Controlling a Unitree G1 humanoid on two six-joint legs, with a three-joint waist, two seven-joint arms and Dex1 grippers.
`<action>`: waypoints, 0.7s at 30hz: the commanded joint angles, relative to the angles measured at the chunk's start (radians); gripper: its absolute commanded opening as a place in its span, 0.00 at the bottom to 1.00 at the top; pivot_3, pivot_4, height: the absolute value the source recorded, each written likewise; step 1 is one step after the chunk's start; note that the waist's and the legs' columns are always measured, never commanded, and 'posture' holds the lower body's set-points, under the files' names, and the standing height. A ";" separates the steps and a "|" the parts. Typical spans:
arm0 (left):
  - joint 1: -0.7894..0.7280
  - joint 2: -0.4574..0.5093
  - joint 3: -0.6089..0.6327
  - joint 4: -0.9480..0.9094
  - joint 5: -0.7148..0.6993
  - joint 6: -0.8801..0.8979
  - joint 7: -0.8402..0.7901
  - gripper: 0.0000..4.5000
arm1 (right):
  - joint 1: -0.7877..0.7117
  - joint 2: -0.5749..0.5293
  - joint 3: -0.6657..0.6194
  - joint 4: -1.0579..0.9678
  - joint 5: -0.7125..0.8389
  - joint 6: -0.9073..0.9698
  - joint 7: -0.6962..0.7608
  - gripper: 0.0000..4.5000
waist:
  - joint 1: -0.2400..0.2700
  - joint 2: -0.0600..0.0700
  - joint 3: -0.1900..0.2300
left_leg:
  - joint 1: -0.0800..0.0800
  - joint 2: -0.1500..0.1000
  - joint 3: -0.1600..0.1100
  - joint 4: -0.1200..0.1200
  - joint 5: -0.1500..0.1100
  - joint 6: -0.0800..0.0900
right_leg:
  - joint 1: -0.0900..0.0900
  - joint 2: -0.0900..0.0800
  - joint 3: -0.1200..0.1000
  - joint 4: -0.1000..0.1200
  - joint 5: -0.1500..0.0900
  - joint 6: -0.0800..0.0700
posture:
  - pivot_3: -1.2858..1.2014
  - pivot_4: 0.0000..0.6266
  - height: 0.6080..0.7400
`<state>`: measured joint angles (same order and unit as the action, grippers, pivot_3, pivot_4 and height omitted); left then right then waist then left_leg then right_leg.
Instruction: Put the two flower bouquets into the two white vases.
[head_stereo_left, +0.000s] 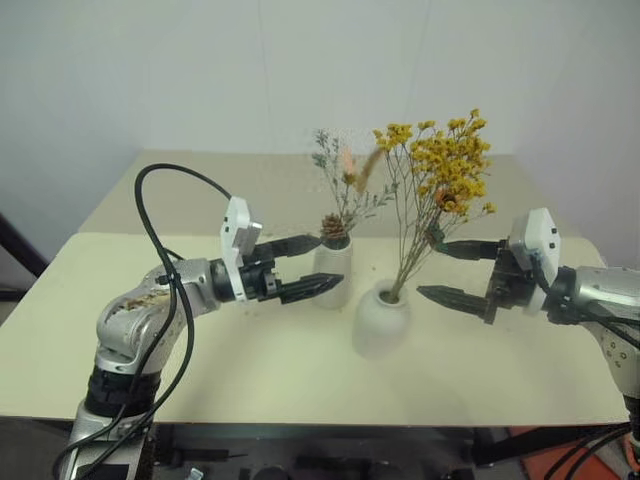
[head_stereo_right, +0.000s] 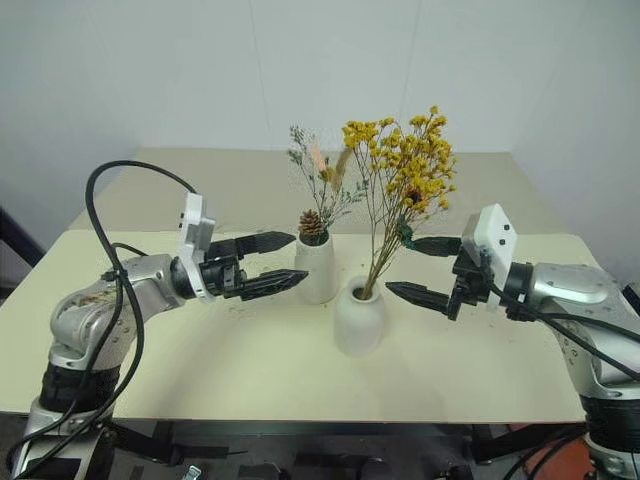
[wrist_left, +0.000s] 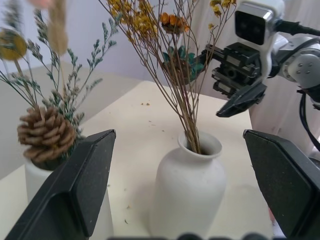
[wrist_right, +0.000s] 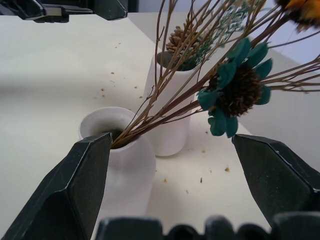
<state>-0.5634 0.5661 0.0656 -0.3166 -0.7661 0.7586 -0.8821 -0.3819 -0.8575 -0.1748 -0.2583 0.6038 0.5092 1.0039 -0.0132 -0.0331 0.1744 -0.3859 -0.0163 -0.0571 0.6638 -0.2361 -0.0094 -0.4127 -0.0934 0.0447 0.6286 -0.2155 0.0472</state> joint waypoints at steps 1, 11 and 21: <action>0.011 0.022 0.048 -0.070 -0.062 0.020 0.005 1.00 | -0.012 0.014 -0.008 0.016 0.025 0.011 0.012 1.00 | -0.001 0.000 0.000 | 0.000 0.000 0.000 0.000 0.000 0.000 | 0.000 0.000 0.000 0.000 0.000 0.000 | 0.52 0.24 1.00; 0.046 0.110 0.077 -0.083 -0.091 0.026 -0.017 1.00 | -0.089 0.069 -0.032 0.015 0.165 0.100 0.035 1.00 | -0.007 0.000 0.000 | 0.001 0.000 0.000 0.000 0.000 0.000 | 0.000 0.000 0.000 0.000 0.000 0.000 | 0.52 0.24 1.00; 0.053 0.125 0.066 -0.067 -0.072 0.004 -0.010 1.00 | -0.104 0.063 -0.017 -0.016 0.210 0.136 0.074 1.00 | -0.001 0.000 0.000 | 0.000 0.000 0.000 0.000 0.000 0.000 | 0.000 0.000 0.000 0.000 0.000 0.000 | 0.52 0.24 1.00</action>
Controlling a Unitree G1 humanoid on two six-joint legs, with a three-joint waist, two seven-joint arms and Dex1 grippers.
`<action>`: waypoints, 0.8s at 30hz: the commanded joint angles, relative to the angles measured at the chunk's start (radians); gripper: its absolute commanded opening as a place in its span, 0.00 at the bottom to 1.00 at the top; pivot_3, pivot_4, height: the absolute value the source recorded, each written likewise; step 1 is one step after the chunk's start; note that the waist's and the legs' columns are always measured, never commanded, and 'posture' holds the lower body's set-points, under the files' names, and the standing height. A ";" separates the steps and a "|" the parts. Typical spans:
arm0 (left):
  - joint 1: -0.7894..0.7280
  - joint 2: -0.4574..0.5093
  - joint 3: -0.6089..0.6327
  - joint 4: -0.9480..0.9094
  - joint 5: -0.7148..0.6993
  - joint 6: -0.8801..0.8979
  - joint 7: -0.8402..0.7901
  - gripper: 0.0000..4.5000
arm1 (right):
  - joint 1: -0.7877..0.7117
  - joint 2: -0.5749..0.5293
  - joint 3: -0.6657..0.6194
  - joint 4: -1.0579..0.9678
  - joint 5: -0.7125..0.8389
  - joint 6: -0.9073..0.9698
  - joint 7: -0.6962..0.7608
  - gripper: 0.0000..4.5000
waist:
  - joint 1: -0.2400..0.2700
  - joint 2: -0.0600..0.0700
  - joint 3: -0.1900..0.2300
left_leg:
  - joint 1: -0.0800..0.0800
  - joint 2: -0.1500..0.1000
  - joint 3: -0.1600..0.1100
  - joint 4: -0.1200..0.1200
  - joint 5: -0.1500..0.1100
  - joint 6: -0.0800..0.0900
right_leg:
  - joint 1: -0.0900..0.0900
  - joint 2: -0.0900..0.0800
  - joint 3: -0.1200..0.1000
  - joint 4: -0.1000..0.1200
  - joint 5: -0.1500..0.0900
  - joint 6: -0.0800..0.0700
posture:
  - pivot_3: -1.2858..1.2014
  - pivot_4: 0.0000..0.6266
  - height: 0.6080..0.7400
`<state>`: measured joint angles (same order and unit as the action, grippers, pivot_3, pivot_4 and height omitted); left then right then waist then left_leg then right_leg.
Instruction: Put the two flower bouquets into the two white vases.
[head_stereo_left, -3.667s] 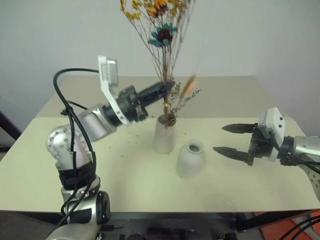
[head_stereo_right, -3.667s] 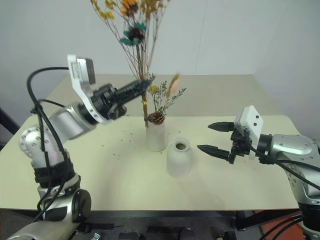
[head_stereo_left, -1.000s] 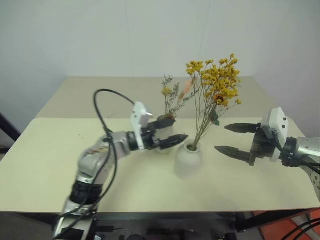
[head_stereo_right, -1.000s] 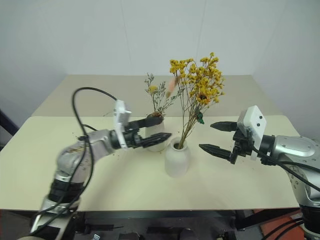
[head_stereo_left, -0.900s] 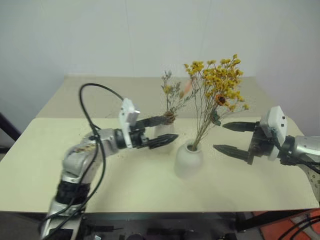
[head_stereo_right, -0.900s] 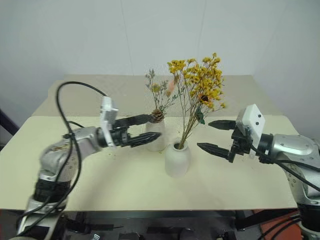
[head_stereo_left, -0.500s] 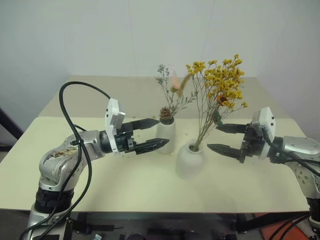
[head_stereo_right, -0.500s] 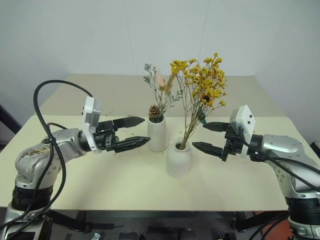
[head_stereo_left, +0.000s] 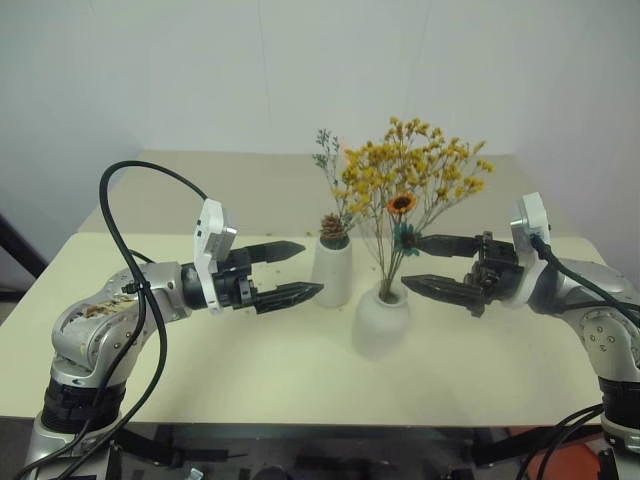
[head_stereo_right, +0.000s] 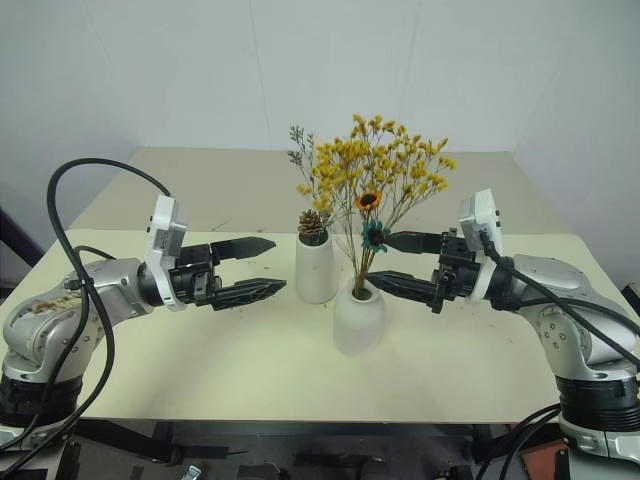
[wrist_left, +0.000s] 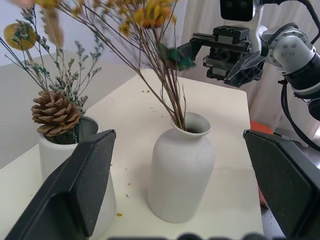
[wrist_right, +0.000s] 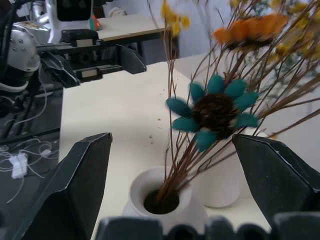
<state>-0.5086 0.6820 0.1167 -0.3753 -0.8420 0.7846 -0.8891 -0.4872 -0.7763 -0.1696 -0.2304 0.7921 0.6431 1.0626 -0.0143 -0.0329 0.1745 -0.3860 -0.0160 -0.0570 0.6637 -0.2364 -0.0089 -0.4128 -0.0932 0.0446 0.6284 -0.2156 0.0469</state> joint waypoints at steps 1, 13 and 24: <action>0.001 0.009 0.014 -0.008 0.006 -0.023 -0.005 1.00 | 0.010 -0.024 -0.026 -0.050 0.022 0.003 0.020 1.00 | 0.000 0.000 0.000 | 0.000 0.000 0.000 0.000 0.000 0.000 | 0.000 0.000 0.000 0.000 0.000 0.000 | 0.52 0.24 1.00; 0.112 0.150 0.063 0.073 0.079 -0.109 -0.172 1.00 | 0.227 -0.162 -0.161 -0.073 -0.025 -0.030 0.032 1.00 | -0.007 0.000 0.000 | 0.000 0.000 0.001 0.000 0.000 0.001 | 0.000 0.000 0.001 0.000 0.000 0.000 | 0.52 0.24 1.00; 0.147 0.223 0.065 0.153 0.124 -0.198 -0.315 1.00 | 0.328 -0.172 -0.199 -0.111 -0.077 -0.064 0.004 1.00 | -0.001 0.000 0.000 | 0.000 0.001 0.001 0.000 0.000 0.001 | -0.001 0.000 0.000 0.000 -0.002 0.002 | 0.52 0.24 1.00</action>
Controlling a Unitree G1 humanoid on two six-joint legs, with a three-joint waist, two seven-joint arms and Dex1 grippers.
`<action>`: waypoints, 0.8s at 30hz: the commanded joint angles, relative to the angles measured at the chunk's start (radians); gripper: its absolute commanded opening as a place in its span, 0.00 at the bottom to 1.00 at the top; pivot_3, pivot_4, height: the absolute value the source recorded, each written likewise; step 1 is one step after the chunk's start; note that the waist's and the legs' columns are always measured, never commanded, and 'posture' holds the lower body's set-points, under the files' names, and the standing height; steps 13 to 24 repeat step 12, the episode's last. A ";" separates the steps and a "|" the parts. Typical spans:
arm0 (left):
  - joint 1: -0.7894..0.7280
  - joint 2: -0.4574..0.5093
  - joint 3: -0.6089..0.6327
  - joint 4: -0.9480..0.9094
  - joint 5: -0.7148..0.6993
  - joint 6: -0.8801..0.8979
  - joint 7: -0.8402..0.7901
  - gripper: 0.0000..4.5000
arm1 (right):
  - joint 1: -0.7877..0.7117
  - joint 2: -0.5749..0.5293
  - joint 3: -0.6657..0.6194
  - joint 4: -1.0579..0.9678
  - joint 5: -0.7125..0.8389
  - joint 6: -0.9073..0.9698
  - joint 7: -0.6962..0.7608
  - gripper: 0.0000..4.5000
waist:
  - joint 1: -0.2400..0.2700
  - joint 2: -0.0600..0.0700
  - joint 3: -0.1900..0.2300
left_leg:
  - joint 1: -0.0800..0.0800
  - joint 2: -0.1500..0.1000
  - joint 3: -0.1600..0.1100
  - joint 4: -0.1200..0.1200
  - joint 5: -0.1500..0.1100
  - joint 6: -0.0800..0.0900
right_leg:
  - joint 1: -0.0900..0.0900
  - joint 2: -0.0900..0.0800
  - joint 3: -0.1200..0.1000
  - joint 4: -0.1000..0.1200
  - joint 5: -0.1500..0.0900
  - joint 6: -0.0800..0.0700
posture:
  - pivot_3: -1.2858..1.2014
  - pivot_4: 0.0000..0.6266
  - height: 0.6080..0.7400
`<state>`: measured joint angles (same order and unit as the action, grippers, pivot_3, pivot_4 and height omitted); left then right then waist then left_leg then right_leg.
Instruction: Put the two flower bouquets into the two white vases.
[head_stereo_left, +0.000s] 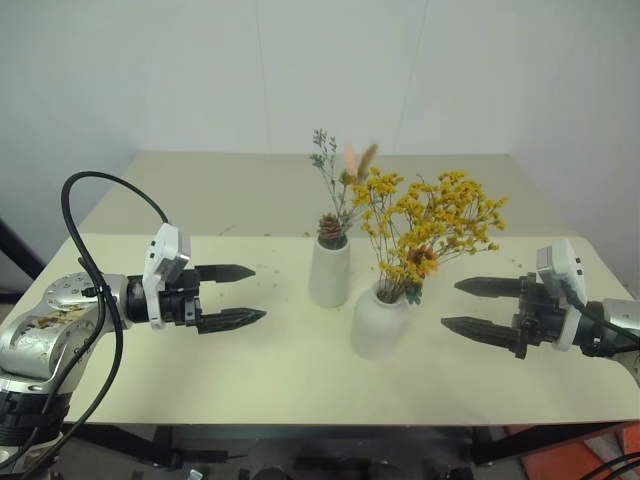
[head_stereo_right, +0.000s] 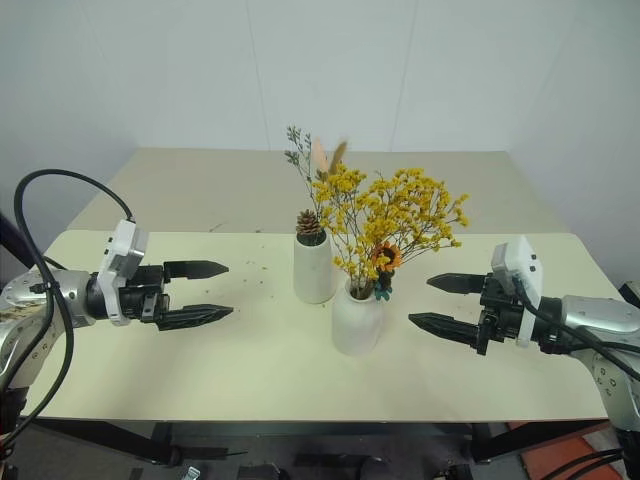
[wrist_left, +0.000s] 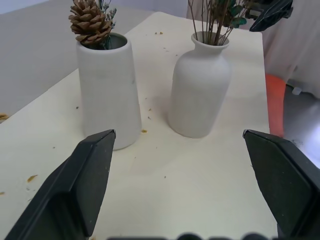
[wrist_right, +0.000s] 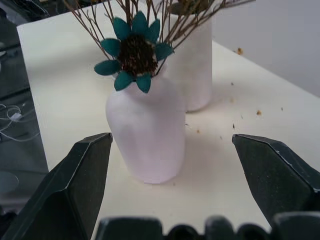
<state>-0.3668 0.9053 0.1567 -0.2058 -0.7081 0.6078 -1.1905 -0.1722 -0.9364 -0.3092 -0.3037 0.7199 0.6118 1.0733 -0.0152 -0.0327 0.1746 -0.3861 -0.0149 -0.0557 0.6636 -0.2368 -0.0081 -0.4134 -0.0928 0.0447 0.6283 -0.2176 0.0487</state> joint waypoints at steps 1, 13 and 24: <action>0.010 -0.002 0.022 -0.016 -0.009 -0.022 -0.018 1.00 | 0.020 -0.013 -0.061 -0.041 -0.011 -0.037 -0.007 1.00 | 0.000 0.000 0.000 | 0.000 0.000 0.000 0.000 0.000 0.000 | 0.000 0.000 0.000 0.000 0.000 0.000 | 0.52 0.24 1.00; 0.038 0.014 0.054 -0.014 -0.036 -0.005 -0.063 1.00 | 0.136 -0.002 -0.138 -0.136 -0.040 -0.052 -0.048 1.00 | 0.000 0.000 0.000 | 0.000 0.001 0.000 0.000 0.000 0.000 | 0.000 0.000 0.000 0.000 0.000 0.000 | 0.52 0.24 1.00; 0.038 0.014 0.054 -0.014 -0.036 -0.005 -0.063 1.00 | 0.136 -0.002 -0.138 -0.136 -0.040 -0.052 -0.048 1.00 | 0.000 0.000 0.000 | 0.000 0.001 0.000 0.000 0.000 0.000 | 0.000 0.000 0.000 0.000 0.000 0.000 | 0.52 0.24 1.00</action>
